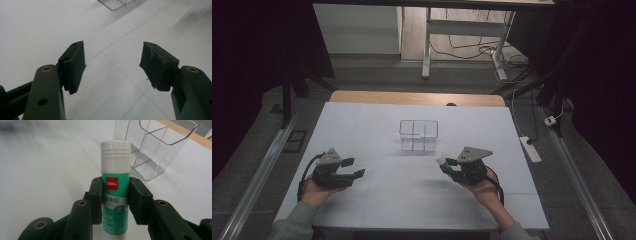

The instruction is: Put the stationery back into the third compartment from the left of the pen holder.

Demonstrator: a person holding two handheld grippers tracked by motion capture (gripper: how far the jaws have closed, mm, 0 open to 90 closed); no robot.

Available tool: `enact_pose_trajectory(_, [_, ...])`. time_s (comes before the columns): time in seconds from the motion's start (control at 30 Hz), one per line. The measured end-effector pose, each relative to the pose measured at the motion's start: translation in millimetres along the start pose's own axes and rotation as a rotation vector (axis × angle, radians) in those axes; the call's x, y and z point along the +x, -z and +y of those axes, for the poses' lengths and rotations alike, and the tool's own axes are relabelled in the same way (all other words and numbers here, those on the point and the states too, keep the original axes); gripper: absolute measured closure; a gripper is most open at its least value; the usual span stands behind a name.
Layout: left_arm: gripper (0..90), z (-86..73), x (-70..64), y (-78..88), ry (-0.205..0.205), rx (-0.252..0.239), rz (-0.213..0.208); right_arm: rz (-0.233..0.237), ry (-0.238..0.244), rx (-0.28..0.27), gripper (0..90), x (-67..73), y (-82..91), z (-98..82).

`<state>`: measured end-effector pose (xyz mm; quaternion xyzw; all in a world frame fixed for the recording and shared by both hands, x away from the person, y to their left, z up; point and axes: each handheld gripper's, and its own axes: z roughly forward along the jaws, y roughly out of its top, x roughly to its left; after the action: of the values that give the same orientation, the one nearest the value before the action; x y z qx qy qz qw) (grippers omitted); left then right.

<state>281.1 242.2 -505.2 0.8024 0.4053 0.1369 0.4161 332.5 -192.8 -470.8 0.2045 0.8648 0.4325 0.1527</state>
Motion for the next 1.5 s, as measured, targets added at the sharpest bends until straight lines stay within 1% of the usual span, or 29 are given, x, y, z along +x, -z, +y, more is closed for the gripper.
enact_pose_trajectory(0.07, [35.8,-0.9,1.1,0.8,0.001,-0.001,0.005,-0.006,-0.003,-0.004,65.2,-1.3,1.5,1.8])
enact_pose_trajectory(0.2, [35.8,-2.0,2.6,1.0,0.006,0.000,0.009,-0.009,-0.022,-0.037,65.3,-6.0,5.0,7.1])
enact_pose_trajectory(0.3, [35.6,-5.6,3.5,0.1,-0.011,0.019,0.018,-0.009,-0.029,-0.056,65.2,-10.3,6.3,10.8])
enact_pose_trajectory(0.33, [35.6,-6.2,3.8,0.0,-0.011,0.022,0.019,-0.011,-0.036,-0.065,65.3,-12.0,6.5,12.1])
enact_pose_trajectory(0.47, [35.5,-5.7,4.0,2.0,-0.005,0.008,0.013,-0.013,-0.053,-0.088,65.2,-17.7,5.6,16.4])
enact_pose_trajectory(0.5, [35.5,-5.8,3.9,2.0,-0.007,0.009,0.013,-0.010,-0.066,-0.102,65.2,-18.7,5.0,18.1])
enact_pose_trajectory(0.53, [35.5,-6.0,3.8,1.7,-0.008,0.010,0.014,-0.010,-0.068,-0.103,65.2,-19.5,5.2,19.9])
enact_pose_trajectory(0.6, [35.3,-6.9,4.1,1.2,-0.011,0.017,0.013,-0.013,-0.069,-0.116,65.2,-19.8,5.0,23.3])
enact_pose_trajectory(0.7, [35.0,-8.8,4.8,1.6,-0.007,0.022,0.012,-0.019,-0.076,-0.136,65.2,-19.8,5.3,30.0])
enact_pose_trajectory(0.77, [34.6,-10.0,5.1,2.5,-0.004,0.024,0.010,-0.019,-0.071,-0.145,65.2,-21.0,5.1,33.9])
enact_pose_trajectory(0.83, [34.4,-11.3,4.9,3.0,-0.003,0.027,0.015,-0.024,-0.074,-0.154,65.2,-21.3,4.4,37.3])
enact_pose_trajectory(0.9, [34.3,-12.3,4.2,3.3,-0.004,0.029,0.014,-0.024,-0.070,-0.159,65.2,-22.8,3.5,40.4])
enact_pose_trajectory(1.03, [34.0,-13.3,2.4,3.3,-0.014,0.034,0.012,-0.032,-0.080,-0.174,65.1,-24.9,3.3,46.0])
enact_pose_trajectory(1.1, [33.8,-13.4,2.1,2.5,-0.016,0.038,0.010,-0.042,-0.079,-0.178,65.2,-26.1,4.0,48.8])
enact_pose_trajectory(1.13, [33.8,-13.4,2.0,2.1,-0.014,0.039,0.008,-0.038,-0.083,-0.189,65.2,-26.6,3.7,49.9])
enact_pose_trajectory(1.23, [33.6,-13.3,2.1,1.3,-0.018,0.042,0.006,-0.042,-0.084,-0.198,65.1,-28.8,3.7,53.0])
enact_pose_trajectory(1.3, [33.6,-13.4,1.9,1.0,-0.019,0.043,0.006,-0.045,-0.090,-0.209,65.2,-31.2,3.2,54.8])
enact_pose_trajectory(1.33, [33.6,-13.3,1.5,0.9,-0.020,0.043,0.005,-0.048,-0.089,-0.204,65.1,-32.3,3.3,55.5])
enact_pose_trajectory(1.43, [33.5,-13.1,0.3,0.5,-0.025,0.045,0.005,-0.055,-0.092,-0.211,65.2,-36.8,1.9,58.0])
enact_pose_trajectory(1.5, [33.4,-13.2,-0.7,0.4,-0.030,0.048,0.007,-0.059,-0.103,-0.218,65.1,-40.6,0.4,59.7])
